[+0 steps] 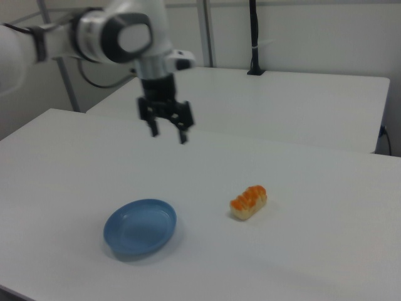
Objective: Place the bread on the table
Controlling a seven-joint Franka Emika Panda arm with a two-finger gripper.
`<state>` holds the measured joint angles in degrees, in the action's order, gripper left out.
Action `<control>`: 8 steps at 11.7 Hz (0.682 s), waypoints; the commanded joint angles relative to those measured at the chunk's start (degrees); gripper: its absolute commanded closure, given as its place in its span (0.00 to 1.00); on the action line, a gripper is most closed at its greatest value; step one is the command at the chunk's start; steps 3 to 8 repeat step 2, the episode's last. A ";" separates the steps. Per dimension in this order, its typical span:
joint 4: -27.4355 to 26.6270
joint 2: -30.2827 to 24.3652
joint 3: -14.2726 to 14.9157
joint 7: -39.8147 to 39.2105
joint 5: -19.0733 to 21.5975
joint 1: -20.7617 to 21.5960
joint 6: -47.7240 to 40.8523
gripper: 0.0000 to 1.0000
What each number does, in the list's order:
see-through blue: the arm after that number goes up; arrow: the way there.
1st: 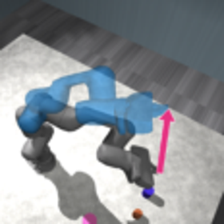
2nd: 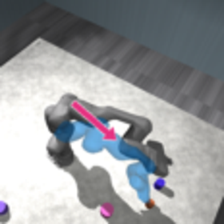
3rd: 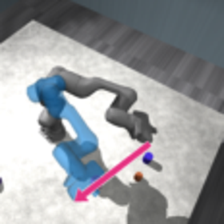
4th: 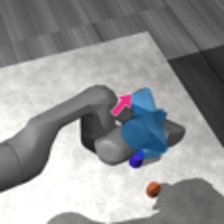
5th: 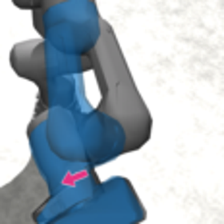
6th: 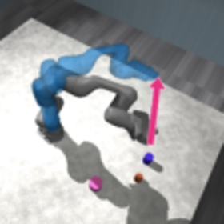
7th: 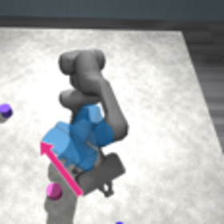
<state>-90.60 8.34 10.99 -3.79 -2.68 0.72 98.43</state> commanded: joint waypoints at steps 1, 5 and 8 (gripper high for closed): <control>-4.94 -8.67 -4.65 1.25 0.74 -0.10 -8.14 0.00; -4.94 -10.08 -5.53 1.25 0.83 0.16 -10.26 0.00; -4.94 -10.08 -5.53 1.25 0.83 0.16 -10.26 0.00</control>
